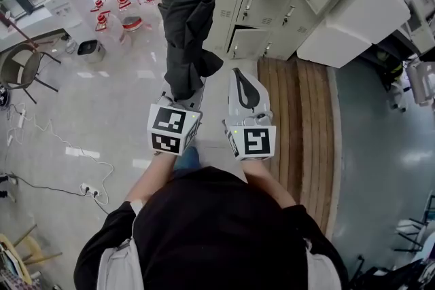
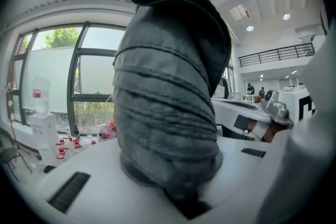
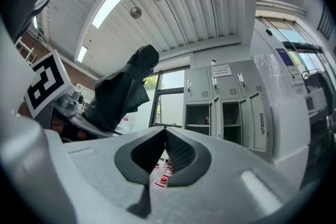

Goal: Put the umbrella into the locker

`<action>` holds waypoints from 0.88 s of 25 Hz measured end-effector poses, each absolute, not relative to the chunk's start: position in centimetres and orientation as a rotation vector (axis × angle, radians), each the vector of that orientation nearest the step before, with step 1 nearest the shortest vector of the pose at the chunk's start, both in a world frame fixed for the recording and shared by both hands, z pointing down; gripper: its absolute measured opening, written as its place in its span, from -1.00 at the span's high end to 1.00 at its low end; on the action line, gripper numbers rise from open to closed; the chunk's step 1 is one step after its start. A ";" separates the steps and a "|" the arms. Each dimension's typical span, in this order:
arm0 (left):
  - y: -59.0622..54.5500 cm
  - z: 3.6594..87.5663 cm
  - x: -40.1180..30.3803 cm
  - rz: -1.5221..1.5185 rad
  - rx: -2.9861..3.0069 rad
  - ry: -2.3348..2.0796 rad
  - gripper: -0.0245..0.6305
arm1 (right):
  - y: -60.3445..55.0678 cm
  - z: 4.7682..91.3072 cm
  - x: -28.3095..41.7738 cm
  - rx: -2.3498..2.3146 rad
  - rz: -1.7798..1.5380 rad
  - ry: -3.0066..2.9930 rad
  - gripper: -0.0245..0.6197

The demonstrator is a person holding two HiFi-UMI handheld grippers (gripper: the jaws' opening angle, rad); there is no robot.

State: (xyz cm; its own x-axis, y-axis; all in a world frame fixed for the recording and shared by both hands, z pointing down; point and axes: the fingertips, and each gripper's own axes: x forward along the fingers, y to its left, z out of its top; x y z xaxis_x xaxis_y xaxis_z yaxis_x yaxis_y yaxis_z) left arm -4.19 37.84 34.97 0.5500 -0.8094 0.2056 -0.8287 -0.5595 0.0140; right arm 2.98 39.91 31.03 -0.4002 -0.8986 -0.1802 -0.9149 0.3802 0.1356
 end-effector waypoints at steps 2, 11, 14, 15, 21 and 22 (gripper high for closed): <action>37.1 35.9 -4.3 0.282 2.651 -1.385 0.81 | 39.1 31.4 2.5 -1.672 0.328 2.552 0.91; 28.9 36.0 -5.8 0.250 2.681 -1.336 0.81 | 30.8 32.3 0.8 -1.718 0.311 2.546 0.91; 25.5 35.3 -6.5 0.204 2.700 -1.311 0.81 | 27.3 31.9 0.0 -1.728 0.330 2.541 0.91; 24.4 35.1 -6.8 0.192 2.706 -1.307 0.81 | 26.1 31.8 -0.2 -1.734 0.330 2.536 0.91; 18.5 34.8 -8.2 0.164 2.726 -1.267 0.81 | 20.5 32.0 -1.1 -1.792 0.315 2.513 0.91; 17.8 34.8 -8.3 0.162 2.731 -1.253 0.81 | 19.8 32.0 -1.3 -1.802 0.321 2.511 0.91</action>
State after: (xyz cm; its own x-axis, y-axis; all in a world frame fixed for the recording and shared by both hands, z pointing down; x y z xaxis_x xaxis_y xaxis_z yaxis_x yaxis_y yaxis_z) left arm -8.28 17.76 34.81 0.6488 -0.7456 0.1520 -0.7598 -0.6459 0.0749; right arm -1.26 19.82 31.99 -0.3271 -0.9334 -0.1477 -0.9405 0.3063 0.1470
